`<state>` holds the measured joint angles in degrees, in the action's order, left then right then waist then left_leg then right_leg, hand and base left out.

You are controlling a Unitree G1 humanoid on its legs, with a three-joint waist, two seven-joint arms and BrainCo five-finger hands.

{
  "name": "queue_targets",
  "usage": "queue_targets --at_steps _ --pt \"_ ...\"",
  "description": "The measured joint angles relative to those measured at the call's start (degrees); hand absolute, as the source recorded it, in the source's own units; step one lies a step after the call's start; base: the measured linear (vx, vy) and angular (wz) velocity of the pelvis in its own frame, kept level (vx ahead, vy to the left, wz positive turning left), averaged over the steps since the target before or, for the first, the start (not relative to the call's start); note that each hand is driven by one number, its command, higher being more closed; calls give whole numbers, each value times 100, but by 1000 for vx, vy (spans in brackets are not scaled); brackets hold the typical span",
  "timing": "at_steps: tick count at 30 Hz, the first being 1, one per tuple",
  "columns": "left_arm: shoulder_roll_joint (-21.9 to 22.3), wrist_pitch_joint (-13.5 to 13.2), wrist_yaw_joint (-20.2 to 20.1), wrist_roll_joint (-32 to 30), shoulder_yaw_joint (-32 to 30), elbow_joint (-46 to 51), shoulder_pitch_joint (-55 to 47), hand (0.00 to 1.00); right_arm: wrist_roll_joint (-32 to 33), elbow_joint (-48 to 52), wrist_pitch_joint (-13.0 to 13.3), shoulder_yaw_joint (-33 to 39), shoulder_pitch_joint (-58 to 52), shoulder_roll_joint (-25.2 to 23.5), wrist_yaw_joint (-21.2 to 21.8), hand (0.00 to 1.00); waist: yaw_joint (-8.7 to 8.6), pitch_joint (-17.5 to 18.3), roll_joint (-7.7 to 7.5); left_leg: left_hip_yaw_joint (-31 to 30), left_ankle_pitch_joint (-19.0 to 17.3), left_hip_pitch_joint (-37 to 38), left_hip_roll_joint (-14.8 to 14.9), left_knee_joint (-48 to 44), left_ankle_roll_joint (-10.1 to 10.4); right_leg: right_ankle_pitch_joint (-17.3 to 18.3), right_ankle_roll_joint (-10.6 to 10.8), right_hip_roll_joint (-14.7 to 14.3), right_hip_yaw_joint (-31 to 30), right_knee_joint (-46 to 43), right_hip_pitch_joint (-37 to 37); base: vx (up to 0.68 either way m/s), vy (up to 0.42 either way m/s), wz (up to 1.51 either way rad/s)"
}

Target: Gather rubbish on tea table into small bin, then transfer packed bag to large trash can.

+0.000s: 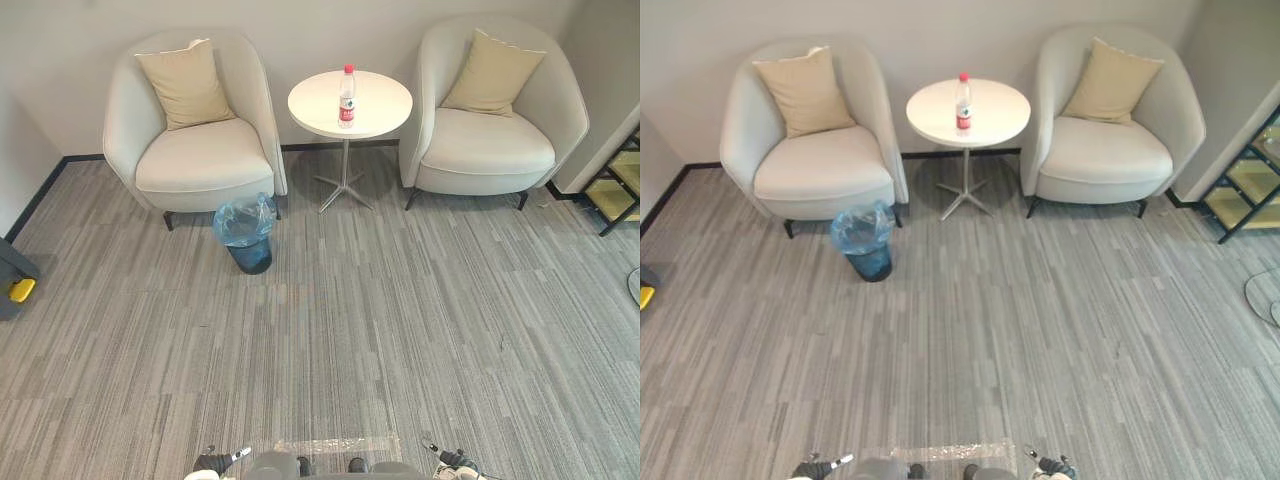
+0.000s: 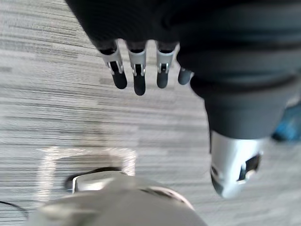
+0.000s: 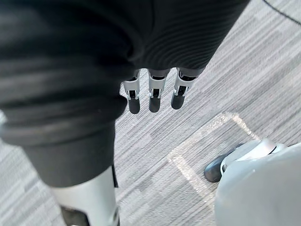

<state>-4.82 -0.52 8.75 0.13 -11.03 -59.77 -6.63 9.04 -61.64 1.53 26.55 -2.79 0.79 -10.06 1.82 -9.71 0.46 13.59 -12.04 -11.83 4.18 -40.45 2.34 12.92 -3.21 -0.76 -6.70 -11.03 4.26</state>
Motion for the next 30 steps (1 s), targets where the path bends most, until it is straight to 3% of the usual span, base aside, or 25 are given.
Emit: queue_targets --at_steps 3,4,5,6,9,11,13,14,15,16,17,18,20,21,22,23,24,25,26,28,30 --pt "43 -7 -1 43 -91 118 -66 0 0 7 -39 -39 6 -1 -8 0 51 -2 1 13 -38 -300 60 653 73 94 84 108 -261 42 13 230 131 -47" --pt "64 -7 4 61 -101 117 -80 0 0 26 -54 -36 -3 3 -15 0 62 21 38 -5 236 -270 14 1695 124 219 196 208 -345 46 39 291 192 -42" --pt "82 -8 4 60 -98 110 -87 0 2 37 -52 -32 -14 12 -14 0 62 42 75 -21 334 -216 24 1974 135 255 241 206 -353 47 40 367 299 -40" --pt "58 4 -3 53 -100 20 -96 0 -2 1 -58 22 -70 38 -12 0 73 106 94 -27 679 -113 -96 2240 -100 417 361 300 -456 31 105 255 217 -21" --pt "10 -4 3 43 -158 68 -94 0 -16 28 -64 13 -108 -129 -3 0 203 228 -90 307 222 41 -280 2164 -241 489 508 548 -485 -360 58 415 260 -40" --pt "14 5 8 40 -153 65 -93 0 -37 117 -84 -164 -140 -93 9 0 248 237 -95 522 100 404 -324 2196 -387 474 608 577 -439 -1407 -271 364 186 -51" --pt "-26 30 -7 -10 -140 75 -70 0 -182 329 -58 -413 -187 -105 45 0 188 283 -133 620 -47 848 -394 2387 -451 111 1287 587 -208 -3322 -1069 383 174 -20" --pt "-28 37 -5 -9 -140 72 -44 0 -197 387 -50 -431 -187 -109 53 0 163 274 -129 612 -64 947 -396 2434 -454 81 1338 598 -108 -3692 -1226 339 102 -5" --pt "-15 58 -6 -7 -138 70 42 0 -236 479 -43 -444 -187 -107 65 0 148 259 -111 576 -79 1186 -392 2572 -446 94 1310 648 183 -4305 -1534 319 52 5" --pt "21 84 -8 -4 -138 68 147 0 -234 593 -32 -465 -184 -99 75 0 145 195 -38 485 -80 1547 -379 2799 -444 166 1124 810 664 -4631 -1834 306 30 5" --pt "37 83 -7 -2 -139 69 147 0 -237 617 -29 -480 -180 -93 74 0 151 191 -34 472 -80 1666 -371 2887 -443 201 1058 859 800 -4647 -1911 304 -7 9" --pt "51 79 -6 0 -139 75 175 0 -246 661 -31 -492 -156 -89 75 0 145 160 -18 466 -78 1976 -360 3103 -440 281 918 994 1112 -4490 -2026 242 -28 11" --pt "71 78 -8 3 -138 70 222 0 -249 670 -8 -491 -154 -93 110 0 125 154 -26 437 -89 2313 -323 3330 -421 296 853 1093 1374 -3838 -2198 286 -93 21" --pt "128 71 -9 5 -136 70 271 0 -249 664 12 -478 -94 -87 117 0 72 146 19 351 -182 2429 -235 3445 -271 207 791 1072 1525 -3221 -2317 270 -139 33" --pt "151 70 -11 8 -133 66 294 0 -251 633 8 -479 -36 -84 119 0 46 137 -3 293 -243 2464 -206 3450 -172 76 776 1054 1526 -2748 -2363 354 -254 43" --pt "169 53 -12 9 -104 61 303 0 -252 472 8 -462 8 -92 119 0 28 175 -84 146 -386 2510 -219 3445 4 -413 667 926 1320 -1859 -2311 323 -249 37" --pt "168 48 -12 9 -98 62 295 0 -248 425 10 -459 -1 -106 119 0 13 201 -141 67 -446 2530 -255 3419 57 -636 549 914 1253 -1699 -2305 537 -372 40" --pt "359 35 -13 1 -140 -1 322 0 -238 392 6 -393 51 -34 140 0 -10 240 28 -179 -507 2676 -97 3354 139 -477 597 803 1360 -1877 -2215 340 -217 28" --pt "398 28 -19 5 -141 -27 322 0 -239 381 2 -398 51 -4 141 0 -9 273 83 -269 -501 2643 -47 3276 138 -391 573 760 1395 -1875 -2199 428 -269 26" --pt "558 6 -23 -3 -197 78 321 0 -235 347 -17 -395 55 47 144 0 3 301 200 -674 -481 1945 191 1807 175 -169 482 690 1542 -1756 -1999 382 -273 21" --pt "606 17 -20 13 -327 121 346 0 -221 371 -37 -425 59 112 111 0 8 244 326 -930 -71 1038 468 -216 511 -46 388 565 1664 -1438 -1521 370 -231 26"
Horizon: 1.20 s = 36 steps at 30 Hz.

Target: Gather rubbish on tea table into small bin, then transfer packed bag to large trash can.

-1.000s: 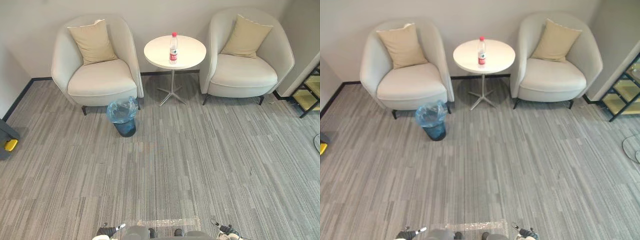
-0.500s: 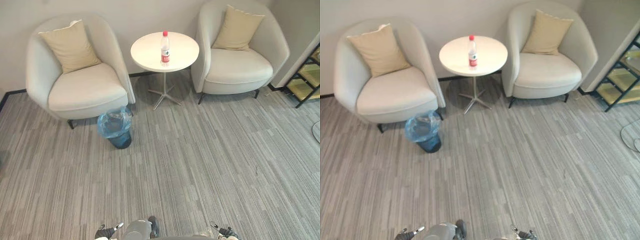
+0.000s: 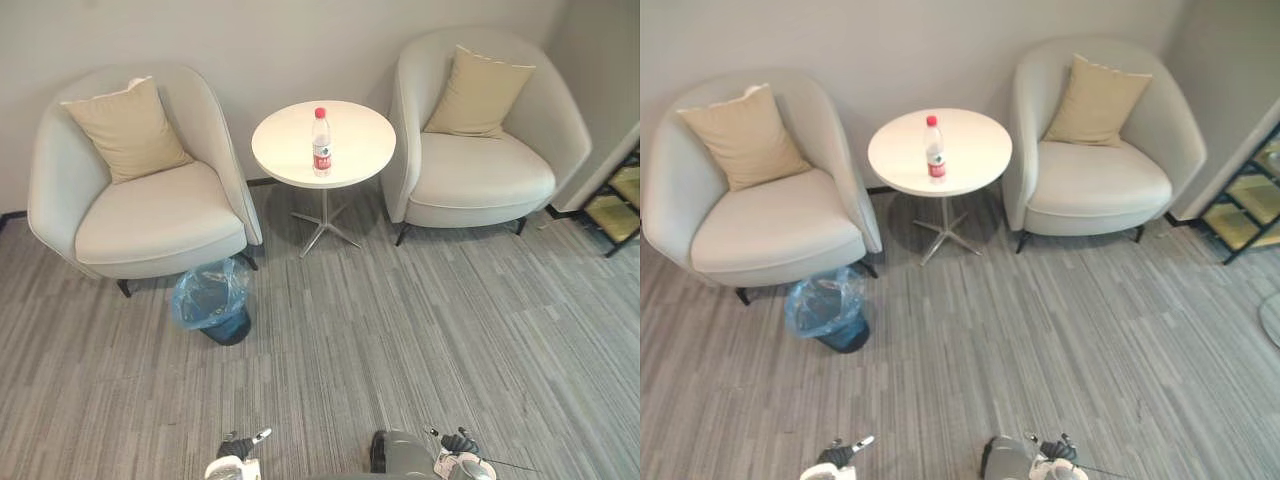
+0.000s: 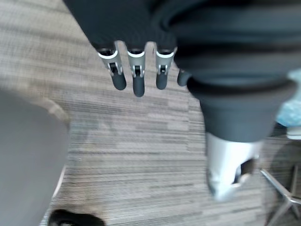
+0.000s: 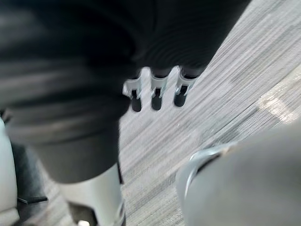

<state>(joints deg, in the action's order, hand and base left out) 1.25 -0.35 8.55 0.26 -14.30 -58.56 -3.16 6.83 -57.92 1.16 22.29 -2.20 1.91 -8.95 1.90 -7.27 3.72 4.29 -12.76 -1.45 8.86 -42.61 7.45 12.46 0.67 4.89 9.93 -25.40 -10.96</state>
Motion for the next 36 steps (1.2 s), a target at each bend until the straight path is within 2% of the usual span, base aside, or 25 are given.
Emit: queue_targets --at_steps 1,3,5,6,7,8,9,10,11,13,14,16,17,19,20,23,25,26,27,28,29,31,32,34,36 --pt "14 -12 3 13 -27 69 5 0 5 -9 -9 -20 -22 14 -21 0 30 -36 18 60 -19 -315 137 -713 -37 43 -52 -29 102 178 334 351 -148 17" --pt "-35 -46 6 40 30 204 7 0 24 -57 -35 -179 -26 -7 -49 0 129 -111 -90 439 -127 -807 220 -1096 -145 143 -95 -38 169 588 973 342 -117 5" --pt "-60 -64 2 111 133 282 15 0 56 -50 -27 -169 42 -95 -71 0 161 -113 -156 835 -177 -1154 153 -315 -248 124 -10 -36 200 963 1357 321 -44 0" --pt "-69 -90 3 131 188 292 17 0 57 -51 -31 -158 81 -120 -77 0 166 -114 -160 958 -153 -1262 2 530 -279 126 50 -32 195 1142 1518 359 48 -7" --pt "-67 -110 7 154 196 291 19 0 55 -52 -30 -143 117 -149 -81 0 171 -110 -163 950 79 -1246 -227 1676 -328 152 131 -16 175 1308 1658 378 76 -9" --pt "-73 -119 10 158 204 279 19 0 54 -57 -27 -113 120 -167 -81 0 179 -103 -162 905 388 -1226 -360 2404 -363 180 187 -15 156 1420 1750 417 134 -24" --pt "-102 -147 13 221 265 253 18 0 52 -147 -20 -47 127 -169 -80 0 230 -80 -225 774 1046 -1142 -501 2692 -458 195 247 -11 21 1572 1871 471 153 -30" --pt "-228 -149 8 205 339 224 63 0 47 -228 -38 -55 139 -265 -86 0 266 -13 -407 878 979 -1031 -696 2871 -596 166 331 119 -143 1734 1991 505 146 -26" --pt "-280 -147 8 199 352 204 101 0 31 -226 -41 -47 128 -330 -87 0 258 -15 -486 953 947 -1020 -748 2807 -773 123 391 196 -210 1755 2021 512 132 -14" --pt "-328 -138 8 197 351 162 129 0 -8 -189 -48 -65 84 -386 -74 0 268 -5 -572 1063 693 -914 -814 2644 -901 65 408 322 -445 1428 1978 444 153 -14" --pt "-325 -135 6 183 367 154 129 0 -21 -153 -46 -76 66 -386 -68 0 273 1 -562 1110 505 -664 -867 2695 -926 59 417 364 -633 717 1797 390 171 -29" --pt "-334 -88 -5 111 430 100 144 0 -79 -84 -28 -136 60 -354 -38 0 269 -5 -547 1120 278 -227 -934 2930 -894 -241 709 451 -887 -1321 929 387 167 -20" --pt "-358 -23 -3 98 429 48 155 0 -152 95 -14 -188 -4 -351 -18 0 199 -32 -530 1085 137 142 -982 3011 -846 -417 809 524 -945 -2598 397 354 117 13" --pt "-362 10 -6 98 429 18 142 0 -225 206 -9 -234 -70 -331 2 0 128 -18 -533 1029 12 610 -987 3162 -801 -302 755 574 -780 -3251 -29 422 56 25" --pt "-357 10 -6 94 430 -64 166 0 -229 231 -3 -218 -101 -320 2 0 130 -29 -534 963 3 1003 -981 3418 -786 -41 681 613 -535 -3208 -336 473 9 27" --pt "-293 11 -6 93 419 -64 201 0 -230 233 1 -156 -105 -264 6 0 72 -63 -474 825 -50 1411 -856 3666 -698 128 493 594 -104 -2202 -677 384 -68 38" --pt "-256 9 -6 87 415 -62 189 0 -219 221 11 -97 -101 -232 17 0 15 -90 -428 683 -188 1671 -716 3786 -571 -154 305 447 -40 -800 -731 425 -189 52" --pt "-256 9 -4 86 414 -62 176 0 -220 204 16 -101 -76 -239 25 0 1 -92 -435 590 -297 1805 -671 3818 -493 -461 257 333 -149 -144 -719 499 -275 44" --pt "-271 -2 -3 53 403 -57 155 0 -218 168 7 -110 -72 -239 36 0 1 -87 -483 516 -381 1890 -676 3820 -396 -1071 194 257 -309 316 -646 605 -336 23" --pt "-138 7 -6 -17 394 -106 138 0 -224 94 15 -109 -24 -138 60 0 13 -71 -279 407 -416 2046 -499 3798 -358 -1066 33 90 -299 176 -550 489 -287 -1" --pt "-48 -8 -18 -22 364 -137 103 0 -226 61 13 -110 2 -70 61 0 24 -24 -180 389 -395 2014 -393 3693 -351 -901 -11 19 -295 77 -579 454 -279 -5" --pt "71 -9 -32 -25 273 -176 82 0 -199 68 27 -58 39 -50 56 0 -41 -4 -31 187 -322 1829 -241 3167 -231 -455 -125 -53 -120 -193 -544 427 -282 15" --pt "84 -3 -34 -25 266 -171 87 0 -195 63 28 -58 32 -40 54 0 -68 17 2 73 -286 1678 -174 2807 -173 -367 -170 -83 -54 -171 -449 409 -273 35" --pt "59 -6 -85 -22 229 -108 151 0 -181 -23 12 -58 -17 -16 42 0 -29 -9 -25 -184 29 969 36 1079 119 -248 -264 -157 109 207 116 399 -261 40" --pt "58 -30 -96 -17 233 1 145 0 -169 -113 -1 -67 -18 -14 18 0 3 -29 -60 21 -76 513 189 149 106 -259 -301 -180 241 612 668 279 -152 25"
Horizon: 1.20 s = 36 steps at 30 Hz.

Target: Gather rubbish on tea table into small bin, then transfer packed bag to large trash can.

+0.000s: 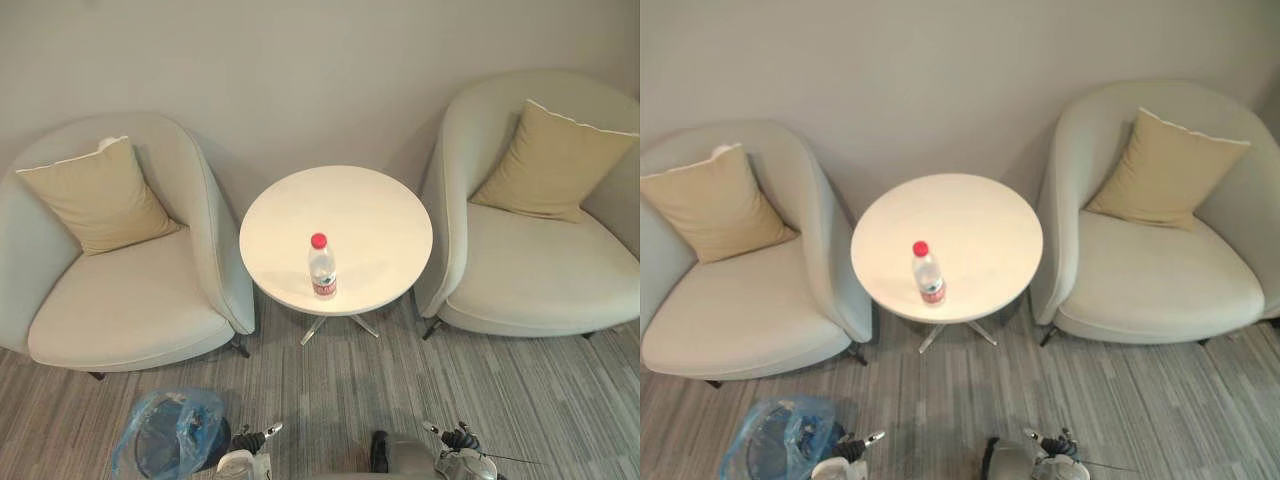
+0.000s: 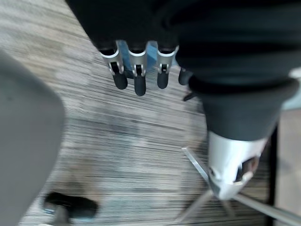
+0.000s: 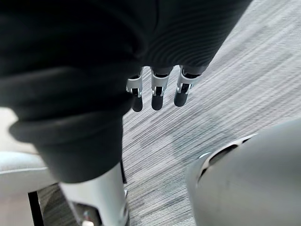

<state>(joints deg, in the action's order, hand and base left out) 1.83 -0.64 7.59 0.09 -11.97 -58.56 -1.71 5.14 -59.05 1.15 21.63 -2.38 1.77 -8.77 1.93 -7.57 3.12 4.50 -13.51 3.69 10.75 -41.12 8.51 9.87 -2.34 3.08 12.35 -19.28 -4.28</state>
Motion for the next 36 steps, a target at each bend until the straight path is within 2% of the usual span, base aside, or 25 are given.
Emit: queue_targets --at_steps 2,3,4,5,6,9,14,19,22,30,36 --pt "-4 -27 1 5 40 122 -5 0 17 -98 -11 0 0 -22 -17 0 30 -20 -76 468 -165 -310 21 118 -87 -13 -6 49 74 346 454 213 -78 8" --pt "-12 -42 -2 6 87 165 -1 0 88 -93 -7 1 15 -36 -18 0 30 -15 -95 600 -163 -426 -58 708 -136 -24 13 71 86 468 574 206 -37 2" --pt "-1 -46 -2 5 159 175 12 0 168 -78 -5 -8 12 -45 -18 0 26 -12 -92 620 -62 -478 -127 1289 -222 -36 37 72 97 551 638 193 27 0" --pt "22 -53 -4 4 197 174 56 0 175 -39 -7 -50 5 -36 -21 0 26 2 -68 585 408 -577 -216 2191 -366 -13 103 41 92 569 642 136 55 -3" --pt "43 -52 -9 1 194 159 91 0 175 -52 -6 -63 7 -19 -20 0 39 6 -46 565 636 -643 -267 2539 -328 24 168 -9 49 544 641 183 77 -7" --pt "-82 -58 -8 -5 197 47 130 0 172 -54 -6 -171 0 -125 -18 0 57 103 -305 612 791 -409 -519 3038 -431 -31 326 121 -136 721 657 181 85 -7" --pt "-116 -65 -12 -55 205 -65 130 0 149 -39 55 -447 -65 -87 -12 0 61 136 -304 732 895 39 -769 3548 -555 -86 473 279 -374 987 937 53 95 -8" --pt "-306 -71 -22 -122 561 -117 103 0 -73 38 60 -935 -16 50 -10 0 66 182 -307 524 1199 45 -926 4032 -593 -91 530 315 -338 1067 797 -9 21 13" --pt "-481 -82 -21 -177 762 -203 46 0 -166 726 111 -1260 -33 223 -11 0 66 185 -313 250 1246 20 -969 4106 -605 -95 536 308 -352 1068 745 -6 -12 5" --pt "-682 -155 -36 -247 1155 -273 -22 0 -970 3016 380 -1901 -258 805 151 0 64 277 -394 -77 1262 -163 -1046 4105 -630 -265 560 290 -415 1393 742 11 12 5" --pt "-737 -199 -62 -463 1317 -250 -21 0 -1219 3591 538 -2283 -277 1063 372 0 63 273 -398 -415 1261 -172 -1069 4106 -632 -378 569 279 -409 1554 828 3 -4 -1"
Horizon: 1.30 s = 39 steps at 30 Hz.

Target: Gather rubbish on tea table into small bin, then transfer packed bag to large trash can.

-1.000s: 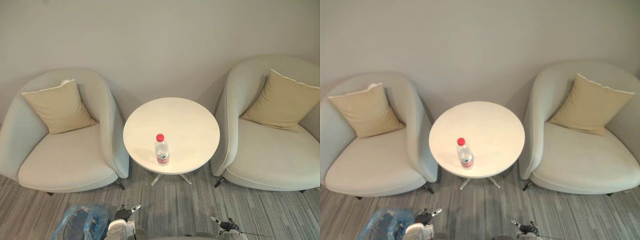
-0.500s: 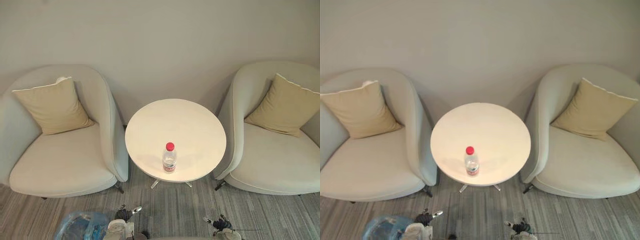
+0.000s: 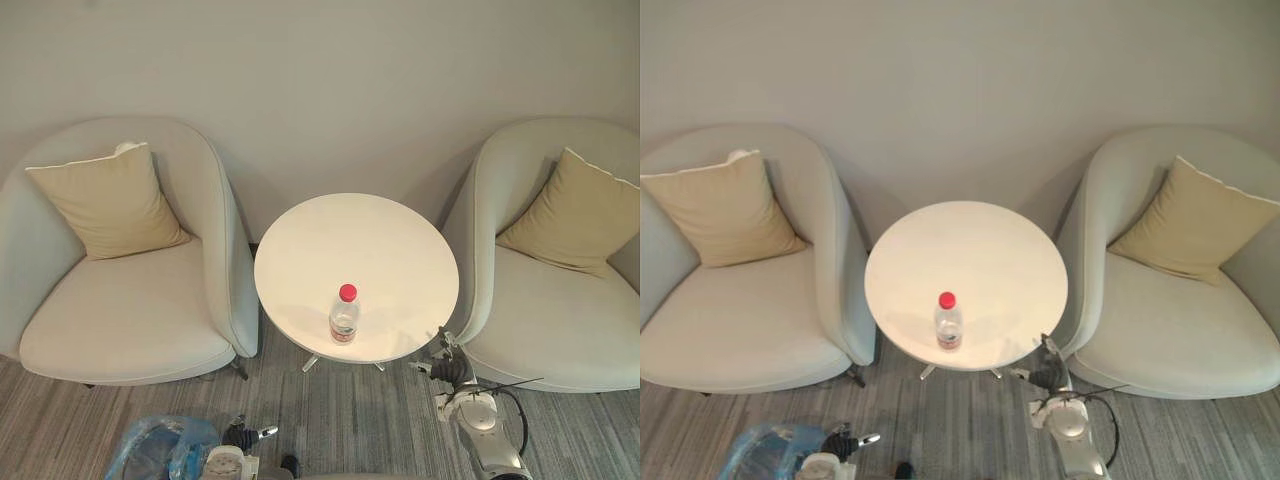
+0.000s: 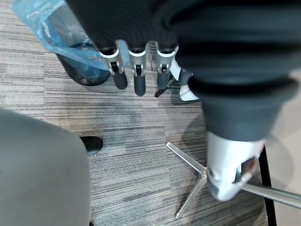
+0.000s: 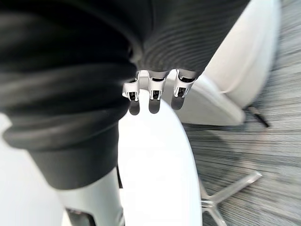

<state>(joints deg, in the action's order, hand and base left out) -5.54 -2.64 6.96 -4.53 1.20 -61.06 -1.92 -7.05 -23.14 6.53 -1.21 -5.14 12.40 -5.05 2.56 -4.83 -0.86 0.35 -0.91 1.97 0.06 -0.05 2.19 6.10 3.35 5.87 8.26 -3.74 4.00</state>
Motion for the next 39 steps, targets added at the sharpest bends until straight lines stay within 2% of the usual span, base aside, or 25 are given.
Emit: queue_targets --at_steps 8,14,25,29,32,33,39 --pt "-47 -42 -96 -118 88 84 -7 0 -216 237 83 -714 201 349 127 0 41 -44 -11 -263 57 -10 -26 115 -8 -1 5 5 119 23 -4 -29 -7 8" --pt "-42 -62 -82 -85 87 215 -6 0 -415 211 82 -1101 525 368 145 0 103 -130 1 -492 91 -169 -69 115 -16 -29 26 19 328 109 4 6 -11 19" --pt "-36 -84 34 -30 85 318 103 0 -416 -167 -4 -1255 1099 55 -197 0 175 -494 70 -734 111 -276 -113 106 -26 -35 18 34 430 120 63 0 -4 12" --pt "-29 -85 50 7 85 369 149 0 -398 -441 -51 -1245 1294 -34 -281 0 229 -602 109 -877 164 -407 -154 107 -34 -36 18 60 552 118 0 -14 3 21" --pt "-25 -91 50 8 83 468 165 0 -277 -529 -54 -1246 1375 -152 -303 0 348 -675 118 -900 164 -427 -164 108 -35 -35 18 66 567 115 -8 -11 8 6" --pt "-21 -92 51 10 82 471 176 0 -180 -542 -54 -1246 1402 -163 -309 100 366 -684 122 -919 171 -454 -174 108 -39 -36 18 74 580 115 -25 -12 9 9" --pt "-12 -92 56 12 41 487 183 0 -29 -677 -54 -1164 1509 -264 -484 100 377 -691 129 -1094 202 -596 -208 108 -37 -36 18 90 663 105 -85 -3 8 16"
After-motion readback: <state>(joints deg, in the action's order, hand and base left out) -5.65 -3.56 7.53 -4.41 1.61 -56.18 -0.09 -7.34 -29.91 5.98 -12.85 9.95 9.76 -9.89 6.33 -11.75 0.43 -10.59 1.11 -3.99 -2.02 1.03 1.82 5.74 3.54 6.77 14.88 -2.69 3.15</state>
